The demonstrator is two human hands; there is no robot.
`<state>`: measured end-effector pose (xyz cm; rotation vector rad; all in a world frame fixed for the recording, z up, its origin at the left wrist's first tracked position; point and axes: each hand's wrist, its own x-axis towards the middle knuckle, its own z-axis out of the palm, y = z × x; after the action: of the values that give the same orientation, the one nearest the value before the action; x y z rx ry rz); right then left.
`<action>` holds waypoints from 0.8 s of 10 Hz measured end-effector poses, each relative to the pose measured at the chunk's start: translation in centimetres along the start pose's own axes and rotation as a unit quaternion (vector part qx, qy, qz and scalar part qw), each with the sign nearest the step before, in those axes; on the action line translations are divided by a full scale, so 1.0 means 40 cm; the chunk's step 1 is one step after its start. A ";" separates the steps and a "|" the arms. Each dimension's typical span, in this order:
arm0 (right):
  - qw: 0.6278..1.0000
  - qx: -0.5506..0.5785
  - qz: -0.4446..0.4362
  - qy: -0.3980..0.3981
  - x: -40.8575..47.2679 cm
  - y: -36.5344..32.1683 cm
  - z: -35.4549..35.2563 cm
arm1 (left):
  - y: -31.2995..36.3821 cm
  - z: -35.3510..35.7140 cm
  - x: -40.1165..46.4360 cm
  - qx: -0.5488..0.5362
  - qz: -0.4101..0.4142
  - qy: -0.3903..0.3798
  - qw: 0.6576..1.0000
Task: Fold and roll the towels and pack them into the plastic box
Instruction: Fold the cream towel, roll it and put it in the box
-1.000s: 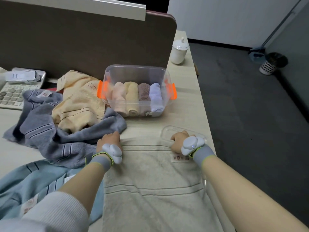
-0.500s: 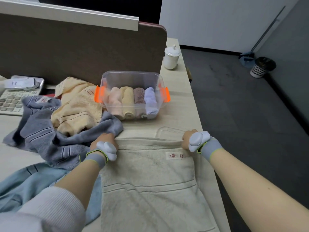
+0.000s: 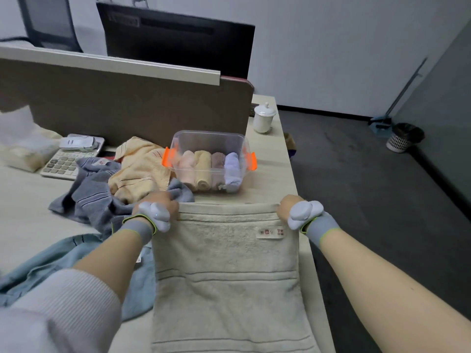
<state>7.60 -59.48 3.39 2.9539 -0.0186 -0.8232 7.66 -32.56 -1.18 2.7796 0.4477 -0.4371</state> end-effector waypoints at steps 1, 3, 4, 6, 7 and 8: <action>0.997 0.074 0.013 0.037 -0.096 0.014 -0.102 | 0.029 -0.125 -0.087 -0.026 0.023 0.032 0.999; 0.956 0.171 -0.001 0.239 -0.302 0.069 -0.293 | 0.061 -0.367 -0.301 -0.124 0.031 0.192 0.973; 0.917 0.242 -0.017 0.317 -0.369 0.103 -0.308 | 0.072 -0.419 -0.402 -0.140 0.043 0.264 0.953; 0.900 0.256 -0.024 0.351 -0.416 0.135 -0.180 | 0.044 -0.344 -0.512 -0.110 0.027 0.263 0.958; 0.934 0.227 -0.024 0.277 -0.405 0.142 -0.081 | 0.010 -0.244 -0.534 -0.077 0.015 0.173 0.982; 0.973 0.156 -0.047 0.161 -0.398 0.136 0.045 | -0.035 -0.103 -0.550 0.082 0.015 0.041 0.996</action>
<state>-6.92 -64.51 10.49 3.3735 0.0124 -0.3645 -11.72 -35.56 9.67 2.9671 0.4057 -0.3678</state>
